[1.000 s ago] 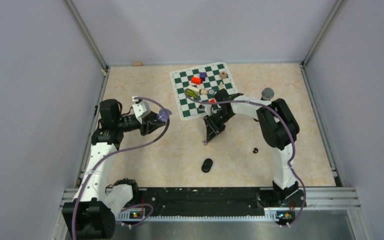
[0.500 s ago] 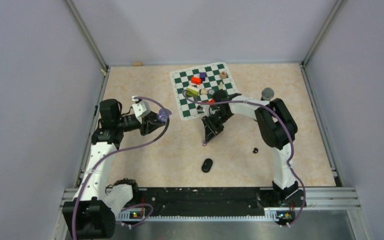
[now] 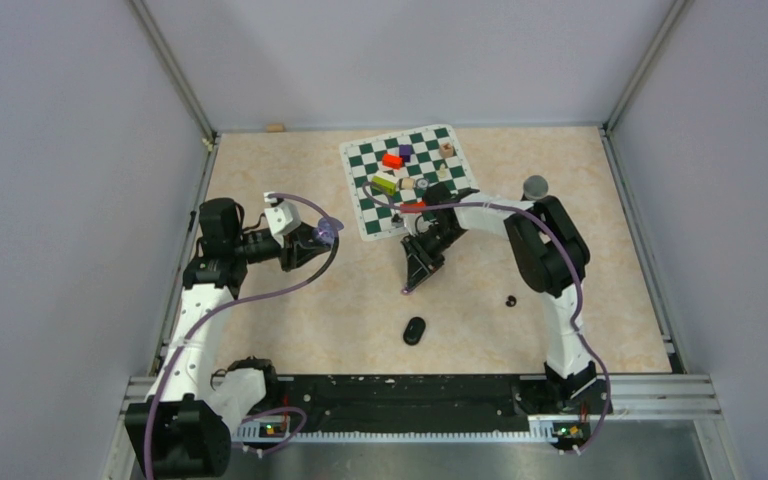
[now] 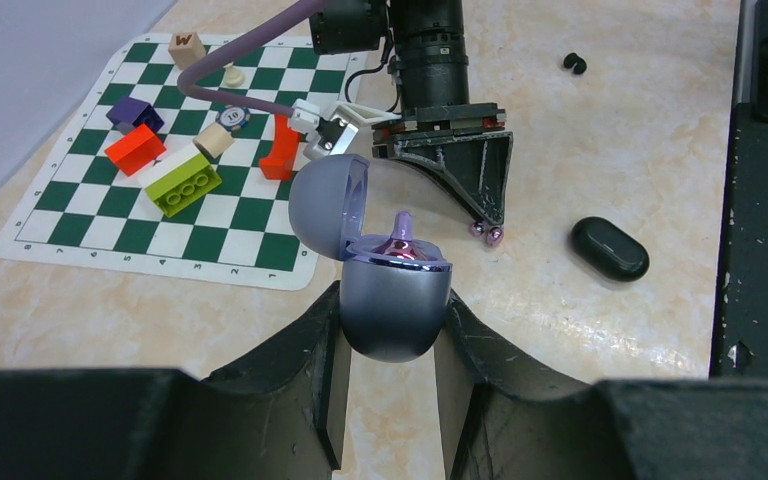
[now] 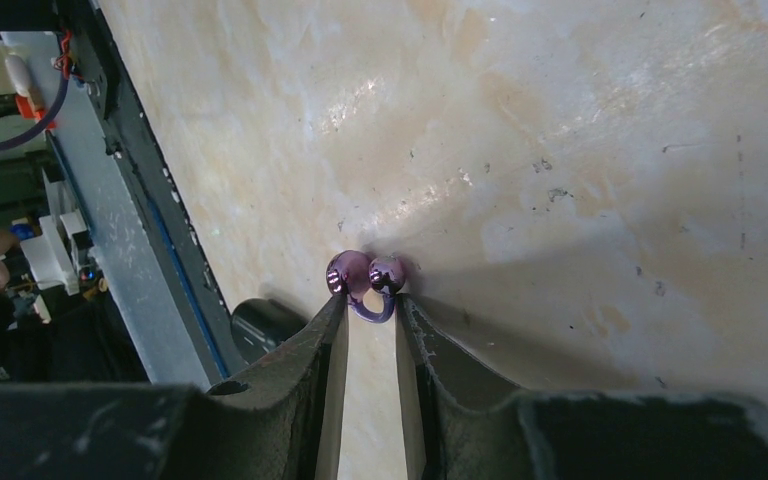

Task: Insert the wireless bluetooth earbuds into the charging case
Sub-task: Pick up the earbud from the center of the board.

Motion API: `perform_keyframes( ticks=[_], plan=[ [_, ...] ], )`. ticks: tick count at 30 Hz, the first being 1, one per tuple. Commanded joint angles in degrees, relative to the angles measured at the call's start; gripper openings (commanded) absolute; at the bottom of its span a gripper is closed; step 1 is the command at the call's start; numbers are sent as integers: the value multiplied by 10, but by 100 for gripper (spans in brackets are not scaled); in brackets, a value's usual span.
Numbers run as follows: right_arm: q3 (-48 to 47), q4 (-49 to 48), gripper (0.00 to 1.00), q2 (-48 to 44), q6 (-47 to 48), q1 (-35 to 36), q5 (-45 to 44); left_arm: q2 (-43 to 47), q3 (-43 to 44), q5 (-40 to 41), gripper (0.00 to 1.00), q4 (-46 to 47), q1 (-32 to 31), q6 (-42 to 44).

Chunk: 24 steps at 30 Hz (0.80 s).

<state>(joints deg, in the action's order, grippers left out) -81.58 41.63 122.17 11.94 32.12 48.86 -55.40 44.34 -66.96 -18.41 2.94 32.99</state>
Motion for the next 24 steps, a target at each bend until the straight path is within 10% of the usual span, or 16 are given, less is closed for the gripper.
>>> perform_keyframes(
  ticks=[1, 14, 24],
  plan=[
    [-11, 4, 24, 20, 13, 10, 6, -3, -5, -21, 0, 13, 4, 5],
    [23, -67, 31, -50, 11, 2, -67, -3, -4, -23, 0, 13, 4, 6],
    [70, -94, 70, -116, 120, 83, -237, 3, -2, -29, 0, 9, 7, 5]
  ],
)
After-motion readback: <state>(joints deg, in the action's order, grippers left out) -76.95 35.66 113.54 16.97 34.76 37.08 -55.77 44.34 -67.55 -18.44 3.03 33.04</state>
